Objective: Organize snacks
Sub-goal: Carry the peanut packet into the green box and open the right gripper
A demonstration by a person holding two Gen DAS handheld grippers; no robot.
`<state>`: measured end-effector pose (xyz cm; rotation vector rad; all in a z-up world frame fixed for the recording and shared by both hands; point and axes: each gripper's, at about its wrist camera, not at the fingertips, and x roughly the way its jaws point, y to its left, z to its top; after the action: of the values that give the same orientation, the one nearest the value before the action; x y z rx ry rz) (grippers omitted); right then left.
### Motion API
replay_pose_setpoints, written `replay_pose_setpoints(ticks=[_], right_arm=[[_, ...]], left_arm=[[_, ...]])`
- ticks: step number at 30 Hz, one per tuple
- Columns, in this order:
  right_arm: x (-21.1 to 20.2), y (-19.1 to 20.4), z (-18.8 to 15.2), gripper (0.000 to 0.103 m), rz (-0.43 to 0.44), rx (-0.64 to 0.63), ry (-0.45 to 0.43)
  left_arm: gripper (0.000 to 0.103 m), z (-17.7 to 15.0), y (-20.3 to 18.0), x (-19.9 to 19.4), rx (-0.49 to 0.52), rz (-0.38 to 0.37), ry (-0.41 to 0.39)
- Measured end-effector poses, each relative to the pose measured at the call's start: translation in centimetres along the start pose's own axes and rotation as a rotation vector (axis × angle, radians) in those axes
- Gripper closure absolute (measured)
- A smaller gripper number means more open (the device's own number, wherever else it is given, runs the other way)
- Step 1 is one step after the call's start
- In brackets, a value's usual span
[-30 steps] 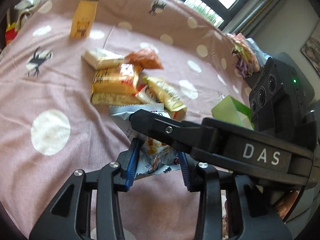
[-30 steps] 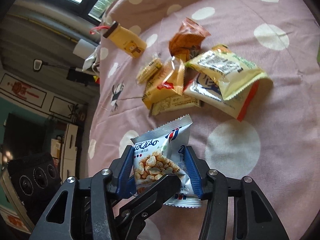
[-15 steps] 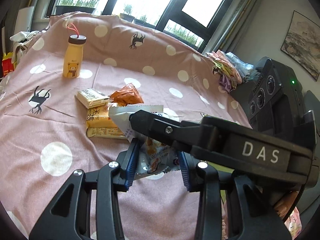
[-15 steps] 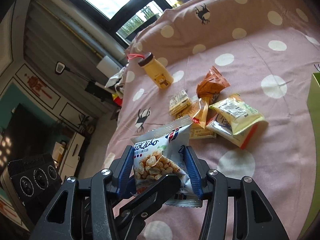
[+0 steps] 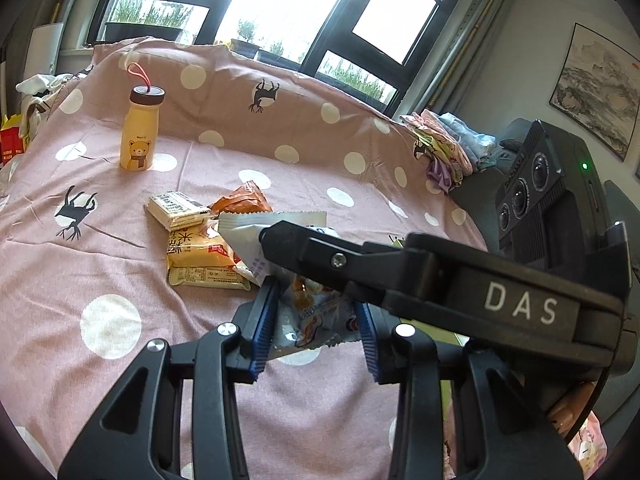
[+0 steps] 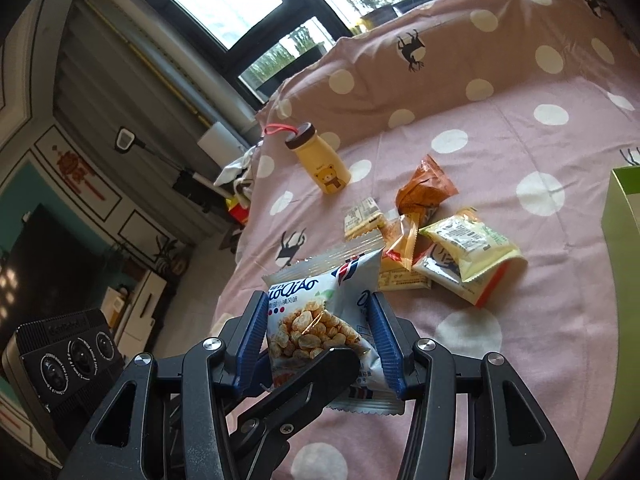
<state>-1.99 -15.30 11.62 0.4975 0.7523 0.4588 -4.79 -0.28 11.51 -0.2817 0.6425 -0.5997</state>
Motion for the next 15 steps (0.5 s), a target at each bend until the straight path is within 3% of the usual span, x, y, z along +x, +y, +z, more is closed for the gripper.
replay_pose_setpoints(ticks=[15], right_arm=[[-0.50,0.37,0.00,0.049,-0.003,-0.009,-0.010]], left_arm=[[0.067,0.09,-0.65,-0.67,0.018,-0.002,-0.021]])
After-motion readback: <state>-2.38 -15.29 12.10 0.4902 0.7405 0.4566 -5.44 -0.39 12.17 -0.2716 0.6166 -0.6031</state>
